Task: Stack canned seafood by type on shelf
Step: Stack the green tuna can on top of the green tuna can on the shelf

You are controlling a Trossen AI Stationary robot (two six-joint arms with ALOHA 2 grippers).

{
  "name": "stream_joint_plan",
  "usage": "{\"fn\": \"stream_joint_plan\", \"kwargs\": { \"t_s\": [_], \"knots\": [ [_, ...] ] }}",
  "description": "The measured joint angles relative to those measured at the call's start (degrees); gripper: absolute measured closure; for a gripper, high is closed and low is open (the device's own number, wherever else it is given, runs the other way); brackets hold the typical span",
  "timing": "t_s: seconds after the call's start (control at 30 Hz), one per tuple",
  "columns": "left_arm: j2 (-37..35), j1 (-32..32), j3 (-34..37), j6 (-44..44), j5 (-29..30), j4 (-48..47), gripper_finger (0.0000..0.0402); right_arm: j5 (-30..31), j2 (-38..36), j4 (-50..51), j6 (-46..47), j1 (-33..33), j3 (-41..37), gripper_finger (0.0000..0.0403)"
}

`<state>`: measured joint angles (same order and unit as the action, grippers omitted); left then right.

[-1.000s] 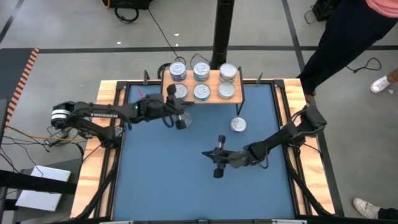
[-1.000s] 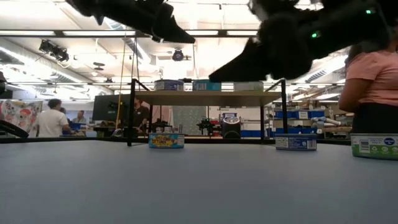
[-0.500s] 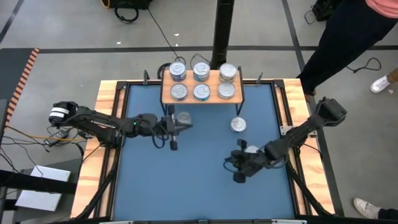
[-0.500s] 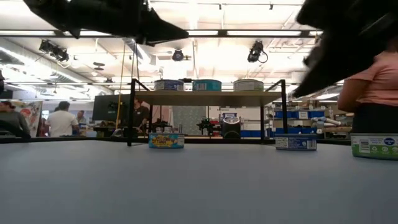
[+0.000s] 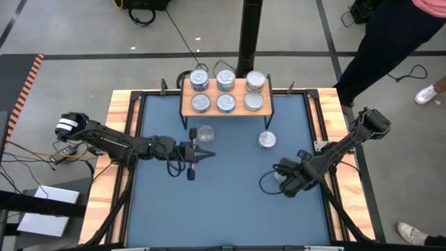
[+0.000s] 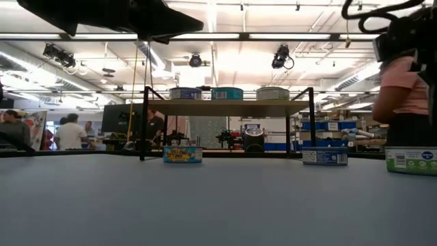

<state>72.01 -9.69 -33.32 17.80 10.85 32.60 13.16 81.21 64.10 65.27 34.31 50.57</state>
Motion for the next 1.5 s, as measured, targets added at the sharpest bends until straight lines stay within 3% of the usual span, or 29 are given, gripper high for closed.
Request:
{"fn": "stream_joint_plan", "kwargs": {
  "t_s": [0.23, 0.53, 0.87, 1.03, 1.33, 1.5],
  "knots": [
    [0.00, -0.21, -0.04, -0.26, 0.04, -2.02, 0.0401, -0.68, 0.13, -0.45, -1.73, -1.08, -1.46, 0.0403],
    [0.02, -1.01, -0.04, -0.51, 0.12, -5.59, 0.0401, -4.12, 0.17, -11.35, -5.71, -2.69, -6.52, 0.0403],
    [0.02, -0.99, -0.07, -0.53, 0.11, -5.31, 0.0401, -4.17, 0.26, -23.82, -11.20, -5.05, -6.69, 0.0403],
    [0.02, -0.99, -0.07, -0.52, 0.10, -5.47, 0.0401, -4.72, 0.32, -21.33, -14.32, -5.69, -3.38, 0.0403],
    [0.04, -0.99, -0.07, -0.71, 0.07, -7.63, 0.0401, -5.53, 0.24, -3.89, -11.08, -5.65, -0.29, 0.0403],
    [0.04, -0.99, -0.08, -0.72, 0.03, -7.80, 0.0401, -5.77, 0.24, -6.12, -11.21, -5.71, -3.21, 0.0403]
  ]
}}
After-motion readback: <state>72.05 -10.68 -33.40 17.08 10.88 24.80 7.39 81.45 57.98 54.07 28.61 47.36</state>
